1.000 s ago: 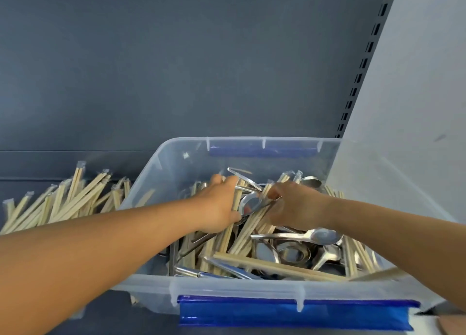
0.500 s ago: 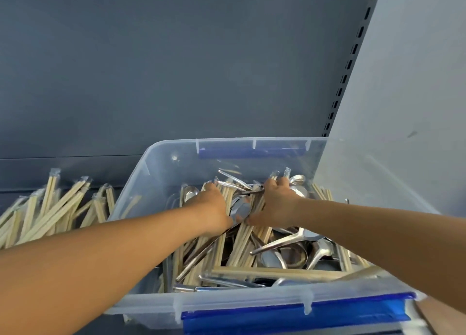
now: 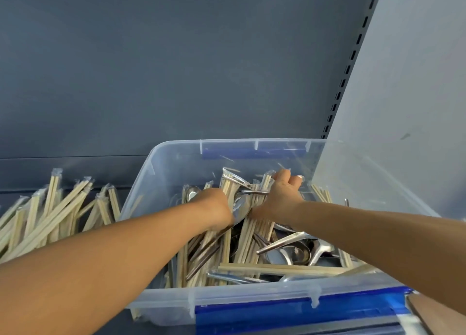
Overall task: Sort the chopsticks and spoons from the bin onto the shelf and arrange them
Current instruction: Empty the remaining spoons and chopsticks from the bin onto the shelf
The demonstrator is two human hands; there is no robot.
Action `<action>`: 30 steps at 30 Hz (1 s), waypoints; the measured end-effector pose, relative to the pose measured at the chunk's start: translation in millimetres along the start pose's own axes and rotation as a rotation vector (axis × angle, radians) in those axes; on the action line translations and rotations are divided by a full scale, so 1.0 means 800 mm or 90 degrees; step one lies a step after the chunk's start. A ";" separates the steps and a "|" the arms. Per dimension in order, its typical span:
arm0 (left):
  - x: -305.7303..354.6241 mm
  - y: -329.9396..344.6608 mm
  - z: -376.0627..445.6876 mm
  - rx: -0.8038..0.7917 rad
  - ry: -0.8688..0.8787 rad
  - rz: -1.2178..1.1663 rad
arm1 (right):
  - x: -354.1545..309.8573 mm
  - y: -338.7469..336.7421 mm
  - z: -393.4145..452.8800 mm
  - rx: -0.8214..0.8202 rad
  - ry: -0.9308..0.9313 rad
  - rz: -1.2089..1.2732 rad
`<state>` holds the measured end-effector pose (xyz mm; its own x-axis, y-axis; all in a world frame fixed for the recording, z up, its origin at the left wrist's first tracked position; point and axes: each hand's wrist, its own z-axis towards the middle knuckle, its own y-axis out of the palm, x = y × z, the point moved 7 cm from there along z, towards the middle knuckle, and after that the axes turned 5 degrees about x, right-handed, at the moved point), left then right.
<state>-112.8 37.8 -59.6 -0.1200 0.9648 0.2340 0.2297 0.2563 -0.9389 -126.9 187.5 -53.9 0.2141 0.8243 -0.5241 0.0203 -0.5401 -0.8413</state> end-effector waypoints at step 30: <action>-0.017 -0.005 -0.003 -0.025 -0.011 -0.058 | -0.011 -0.031 -0.010 -0.143 -0.181 -0.195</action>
<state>-109.7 24.1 -58.3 -0.1585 0.9362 0.3137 0.2552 0.3458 -0.9030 -121.7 192.4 -27.4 -0.1104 0.9481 -0.2983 0.2580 -0.2625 -0.9298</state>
